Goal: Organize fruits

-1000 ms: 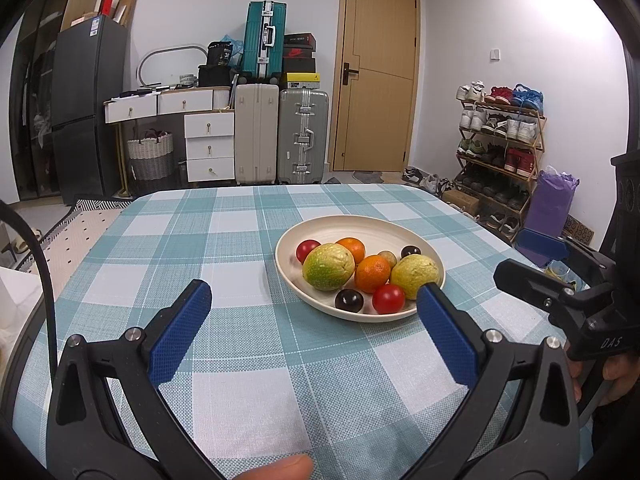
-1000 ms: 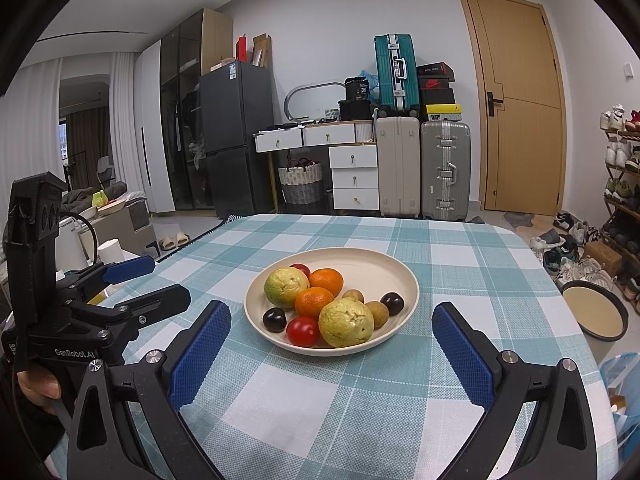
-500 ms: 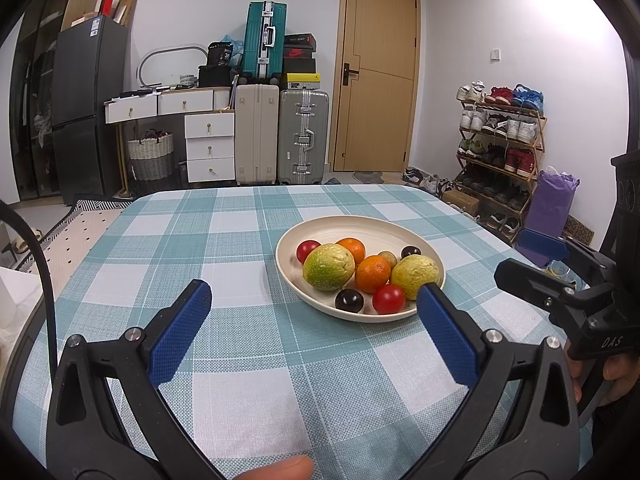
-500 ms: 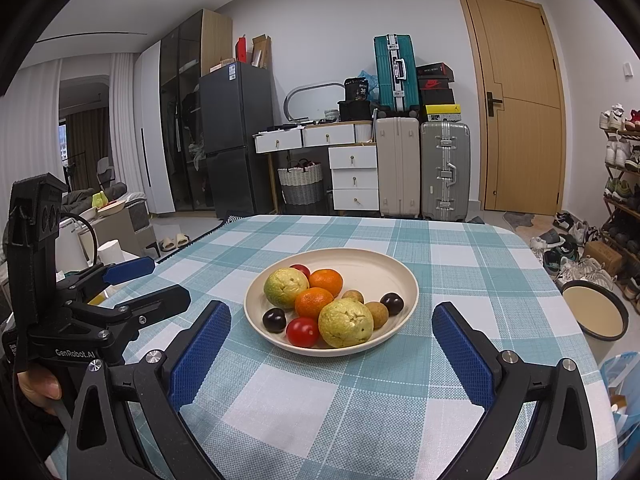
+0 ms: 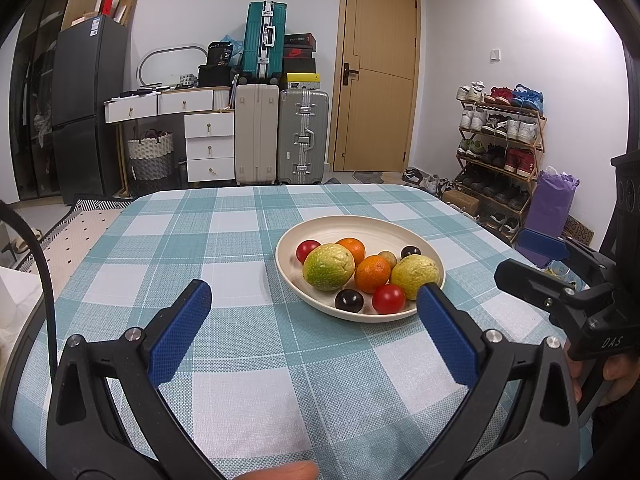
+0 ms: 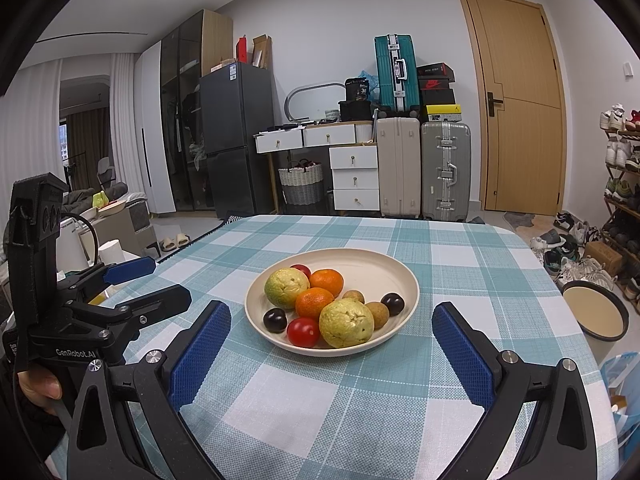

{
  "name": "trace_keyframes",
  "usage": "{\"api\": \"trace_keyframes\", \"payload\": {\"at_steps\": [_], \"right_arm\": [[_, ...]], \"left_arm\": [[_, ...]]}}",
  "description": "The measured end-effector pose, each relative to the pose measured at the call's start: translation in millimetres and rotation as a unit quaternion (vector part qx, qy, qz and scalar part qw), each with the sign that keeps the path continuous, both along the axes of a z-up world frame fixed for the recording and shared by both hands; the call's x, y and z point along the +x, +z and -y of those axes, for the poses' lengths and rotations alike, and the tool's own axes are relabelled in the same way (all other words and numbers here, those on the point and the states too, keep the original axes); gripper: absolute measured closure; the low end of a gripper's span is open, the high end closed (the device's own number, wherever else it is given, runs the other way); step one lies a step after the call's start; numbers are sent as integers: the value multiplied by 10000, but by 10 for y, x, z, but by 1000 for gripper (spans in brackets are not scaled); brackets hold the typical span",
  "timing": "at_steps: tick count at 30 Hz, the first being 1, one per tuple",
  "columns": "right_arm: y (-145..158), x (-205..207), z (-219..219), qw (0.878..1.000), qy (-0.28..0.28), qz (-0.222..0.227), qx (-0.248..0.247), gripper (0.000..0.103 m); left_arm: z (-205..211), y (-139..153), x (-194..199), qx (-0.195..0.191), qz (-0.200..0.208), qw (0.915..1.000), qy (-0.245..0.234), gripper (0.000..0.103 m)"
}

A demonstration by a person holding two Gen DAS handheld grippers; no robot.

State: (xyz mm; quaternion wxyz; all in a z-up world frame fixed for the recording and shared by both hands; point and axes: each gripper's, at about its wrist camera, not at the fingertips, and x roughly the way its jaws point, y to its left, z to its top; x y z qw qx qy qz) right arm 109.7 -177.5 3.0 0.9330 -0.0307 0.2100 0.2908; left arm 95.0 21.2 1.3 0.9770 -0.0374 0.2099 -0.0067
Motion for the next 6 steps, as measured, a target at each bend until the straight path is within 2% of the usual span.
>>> {"api": "trace_keyframes", "payload": {"at_steps": [6], "right_arm": [[-2,2,1,10000,0,4,-1,0]], "left_arm": [[1,-7,-1,0,15,10000,-19,1]]}}
